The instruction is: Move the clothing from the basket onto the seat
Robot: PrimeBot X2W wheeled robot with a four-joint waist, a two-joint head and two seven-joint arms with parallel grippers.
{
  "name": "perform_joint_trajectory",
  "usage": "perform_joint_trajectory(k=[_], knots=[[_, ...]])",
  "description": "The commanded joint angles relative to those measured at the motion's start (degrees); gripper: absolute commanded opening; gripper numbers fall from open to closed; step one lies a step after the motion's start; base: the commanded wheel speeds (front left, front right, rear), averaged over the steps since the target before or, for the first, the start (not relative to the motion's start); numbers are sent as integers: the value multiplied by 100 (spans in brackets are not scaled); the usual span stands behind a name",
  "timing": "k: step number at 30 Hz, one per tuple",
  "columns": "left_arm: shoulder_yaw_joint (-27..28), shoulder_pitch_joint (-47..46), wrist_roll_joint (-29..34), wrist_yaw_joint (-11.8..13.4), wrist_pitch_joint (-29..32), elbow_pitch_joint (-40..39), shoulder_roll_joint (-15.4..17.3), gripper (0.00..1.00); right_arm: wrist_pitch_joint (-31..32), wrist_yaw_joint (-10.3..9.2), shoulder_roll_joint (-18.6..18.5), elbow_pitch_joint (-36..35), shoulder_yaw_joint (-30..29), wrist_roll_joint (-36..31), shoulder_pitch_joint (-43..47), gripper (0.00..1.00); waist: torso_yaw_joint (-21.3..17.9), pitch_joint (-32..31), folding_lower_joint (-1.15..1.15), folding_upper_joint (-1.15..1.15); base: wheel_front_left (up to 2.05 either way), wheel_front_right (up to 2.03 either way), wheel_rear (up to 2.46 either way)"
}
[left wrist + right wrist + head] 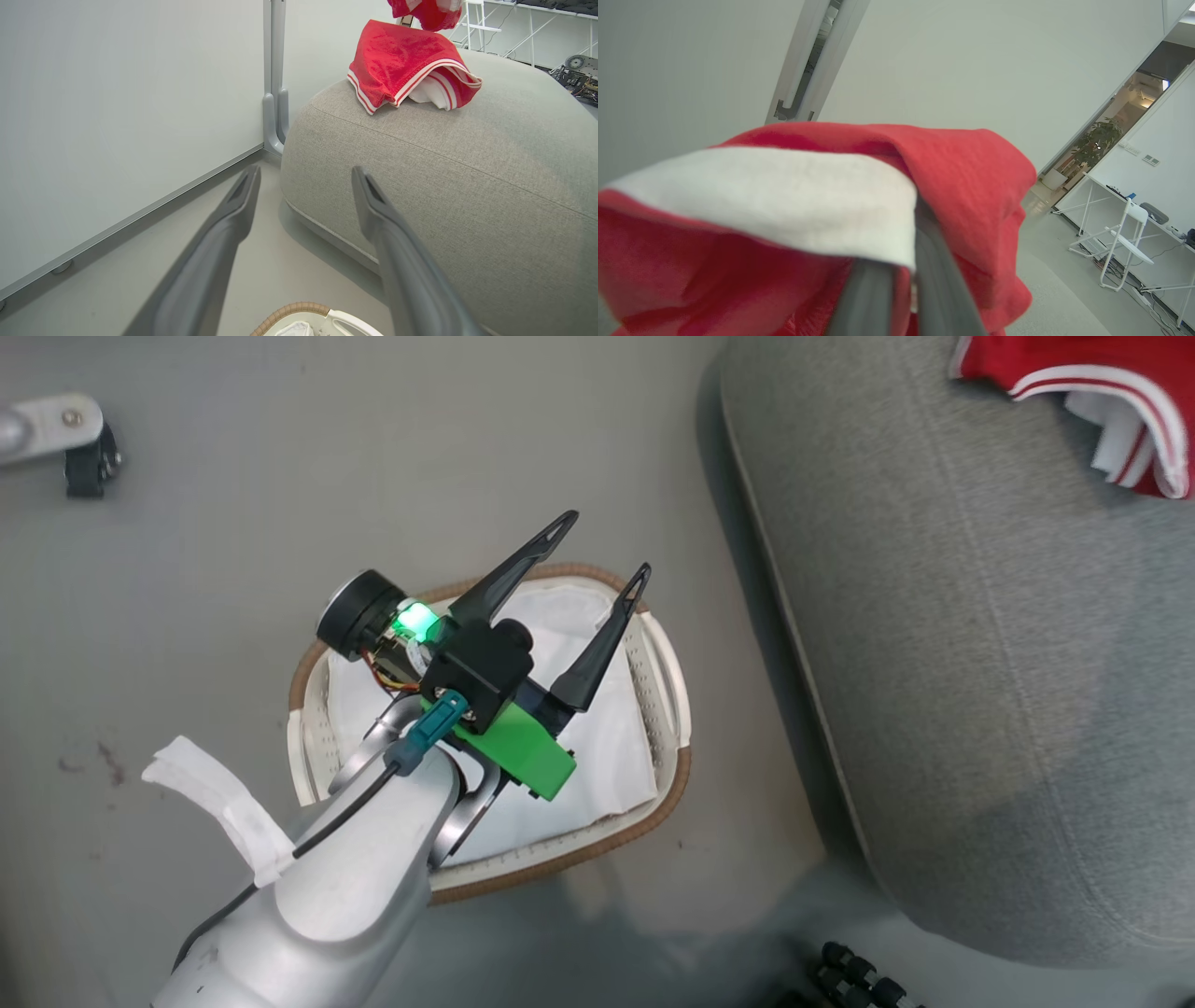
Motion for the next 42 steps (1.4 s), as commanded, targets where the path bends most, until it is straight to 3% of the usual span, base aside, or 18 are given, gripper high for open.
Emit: perform_joint_trajectory(k=[1, 15, 16, 17, 18, 19, 31, 42], knots=[[-18, -138, 73, -14, -1, -25, -7, 100, -24, -8, -18, 112, -33, -51, -1, 0, 447, 724, -1, 0, 0, 0, 0], [-34, -157, 69, -15, -2, -3, -38, 100, -367, -8, 429, 1215, -123, -162, 429, 2, 314, 931, -1, 0, 0, 0, 0], [-31, -136, 58, -15, -1, -1, -41, 100, -365, -8, 475, 1209, -89, -165, 444, 29, 295, 903, -1, 0, 0, 0, 0], [-22, -106, 46, -15, -1, 2, -44, 100, -371, -8, 534, 1168, -18, -154, 475, 49, 270, 864, -1, 0, 0, 0, 0], [-11, -77, 38, -15, -1, 8, -41, 100, -374, -8, 557, 1081, 38, -142, 510, 88, 245, 832, -1, 0, 0, 0, 0], [-1, -38, 28, -15, -1, 14, -40, 100, -377, -8, 555, 968, 92, -143, 579, 100, 211, 786, -1, 0, 0, 0, 0], [365, 416, -34, -15, -1, 65, -228, 100, -381, -8, 599, 196, 534, 69, 1661, 100, 42, -180, -1, 0, 0, 0, 0], [1038, 1045, -216, -15, -1, 130, -532, 100, -382, -8, 491, 43, 970, 178, 1788, 100, 448, -1403, -1, 0, 0, 0, 0]])
